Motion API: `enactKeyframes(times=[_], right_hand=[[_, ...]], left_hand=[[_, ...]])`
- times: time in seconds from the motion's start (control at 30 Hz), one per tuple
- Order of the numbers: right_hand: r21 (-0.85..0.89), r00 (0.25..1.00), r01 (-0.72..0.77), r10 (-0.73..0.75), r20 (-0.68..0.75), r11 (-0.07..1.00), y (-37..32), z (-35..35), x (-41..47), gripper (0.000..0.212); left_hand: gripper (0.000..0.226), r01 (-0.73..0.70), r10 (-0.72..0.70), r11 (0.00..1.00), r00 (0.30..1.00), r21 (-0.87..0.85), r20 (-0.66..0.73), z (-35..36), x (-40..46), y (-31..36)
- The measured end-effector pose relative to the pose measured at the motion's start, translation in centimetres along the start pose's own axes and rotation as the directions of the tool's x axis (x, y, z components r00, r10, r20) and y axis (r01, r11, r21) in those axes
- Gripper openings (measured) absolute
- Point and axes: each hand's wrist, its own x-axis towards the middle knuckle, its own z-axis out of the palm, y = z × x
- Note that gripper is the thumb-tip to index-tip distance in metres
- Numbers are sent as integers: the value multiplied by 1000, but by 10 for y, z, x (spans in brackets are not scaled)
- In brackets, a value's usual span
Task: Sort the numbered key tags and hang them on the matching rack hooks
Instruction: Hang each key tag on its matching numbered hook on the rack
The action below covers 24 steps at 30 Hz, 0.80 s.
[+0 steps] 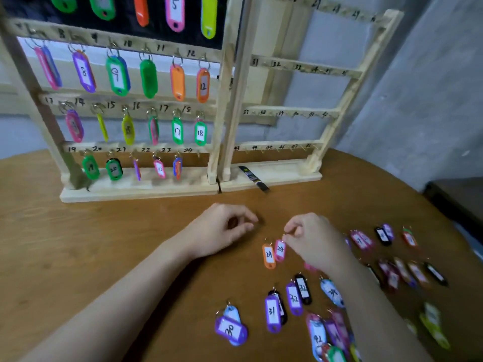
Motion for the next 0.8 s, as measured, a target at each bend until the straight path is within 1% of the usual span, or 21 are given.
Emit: enactKeyframes(times=[0.03, 0.1, 0.2, 0.3, 0.37, 0.47, 0.53, 0.63, 0.7, 0.73, 0.8], right_hand=[[-20, 999, -7, 6, -32, 1000, 4, 0, -3, 15], [-77, 994, -10, 2, -108, 997, 11, 1, -7, 21], [-118, 983, -8, -14, -184, 993, 17, 1, -9, 22], [-112, 984, 21, -40, -171, 994, 19, 4, -6, 21], [-110, 988, 46, -62, -143, 993, 18, 6, -5, 23], [-146, 988, 98, -114, -100, 984, 13, 10, -1, 24], [-195, 982, 141, -163, -100, 971, 11, 12, 0, 20], [-206, 976, 178, -199, -90, 962, 10, 12, 4, 8], [-217, 977, 184, -203, -70, 959, 9, 13, 6, 10], [-222, 976, 189, -208, -63, 957, 9, 13, 7, 10], [-229, 975, 197, -215, -60, 953, 9, 13, 7, 11]], left_hand=[[19, -34, 34, 999, 999, 1, 43, 6, 2, 4], [24, -102, 98, 994, 993, 49, 73, 15, 6, 7], [29, -108, 92, 982, 990, 153, 105, 24, 8, 9], [28, -117, 92, 967, 989, 227, 118, 30, 12, 10], [20, -130, 104, 964, 987, 231, 120, 31, 12, 9], [7, -139, 119, 970, 987, 200, 110, 31, 11, 8], [2, -123, 105, 979, 988, 165, 113, 31, 11, 7], [7, -93, 80, 989, 990, 113, 113, 30, 13, 4], [9, -53, 48, 998, 994, 42, 101, 28, 13, 3], [10, -37, 36, 999, 996, 2, 82, 28, 13, 3], [10, -26, 25, 998, 1000, -51, -4, 24, 11, 1]])
